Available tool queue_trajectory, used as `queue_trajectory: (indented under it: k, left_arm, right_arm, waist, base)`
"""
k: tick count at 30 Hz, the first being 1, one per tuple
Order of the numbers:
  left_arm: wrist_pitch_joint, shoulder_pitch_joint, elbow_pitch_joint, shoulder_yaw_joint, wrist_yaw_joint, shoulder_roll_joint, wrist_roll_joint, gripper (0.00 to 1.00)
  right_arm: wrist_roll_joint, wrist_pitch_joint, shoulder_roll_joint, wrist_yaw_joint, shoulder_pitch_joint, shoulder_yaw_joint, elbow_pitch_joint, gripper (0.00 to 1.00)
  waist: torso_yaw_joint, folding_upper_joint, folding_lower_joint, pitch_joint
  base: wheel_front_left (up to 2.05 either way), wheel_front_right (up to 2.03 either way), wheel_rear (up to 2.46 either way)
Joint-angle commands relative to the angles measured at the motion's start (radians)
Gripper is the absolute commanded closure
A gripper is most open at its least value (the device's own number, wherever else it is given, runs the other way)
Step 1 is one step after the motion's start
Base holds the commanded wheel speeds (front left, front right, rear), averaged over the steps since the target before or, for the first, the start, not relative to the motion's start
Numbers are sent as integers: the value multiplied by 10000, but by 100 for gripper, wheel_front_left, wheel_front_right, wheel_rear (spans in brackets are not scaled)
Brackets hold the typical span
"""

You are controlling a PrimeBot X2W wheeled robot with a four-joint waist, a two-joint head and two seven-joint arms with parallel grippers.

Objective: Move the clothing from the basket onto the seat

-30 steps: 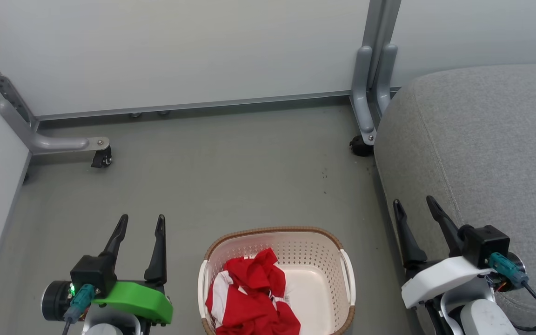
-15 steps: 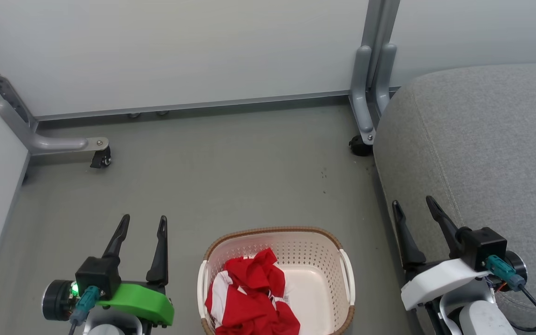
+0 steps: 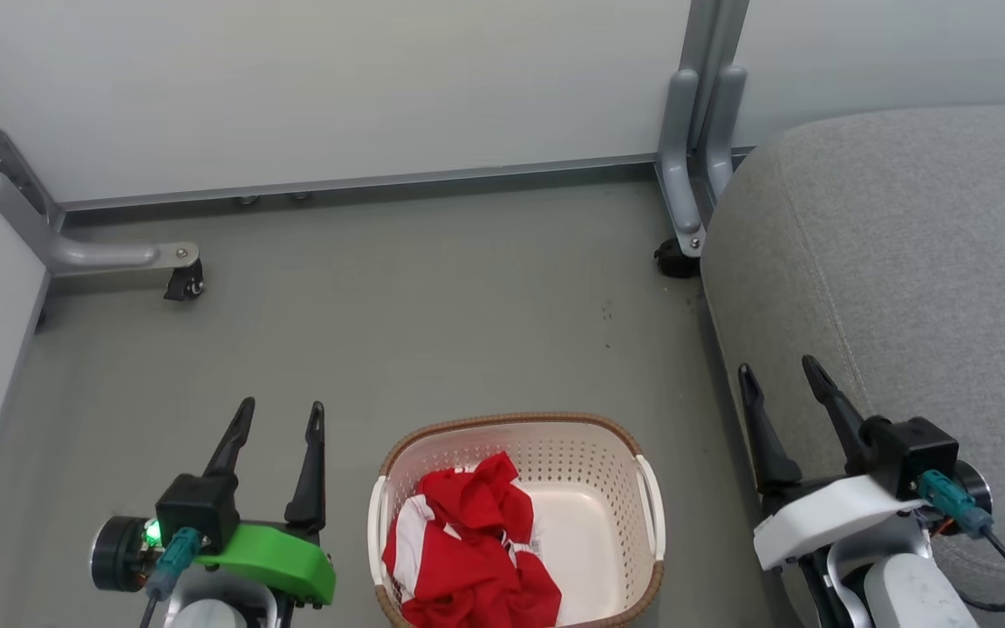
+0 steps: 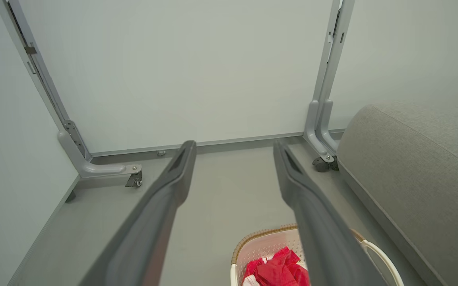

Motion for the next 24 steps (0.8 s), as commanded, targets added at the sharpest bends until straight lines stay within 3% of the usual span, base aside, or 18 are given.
queue_trajectory:
  k: [1, 12, 24]
  left_arm:
    - [-33, -348, 59, -63, -32, -57, 68, 0]
    - [-18, -2443, 1921, -1372, 110, -162, 470, 0]
    - [215, -4998, 5906, -4071, 63, -147, 870, 0]
  right_arm:
    - [18, -3, -26, 4, -277, -12, -135, 0]
    - [205, -319, -23, 2, -1849, 383, -634, 0]
    - [516, -792, -16, 2, -3219, 796, -731, 0]
  waist:
    - [-92, 0, 0, 420]
    - [-873, 0, 0, 3068]
    - [-1761, 0, 0, 5397]
  base:
    - [0, 0, 0]
    - [0, 0, 0]
    - [0, 0, 0]
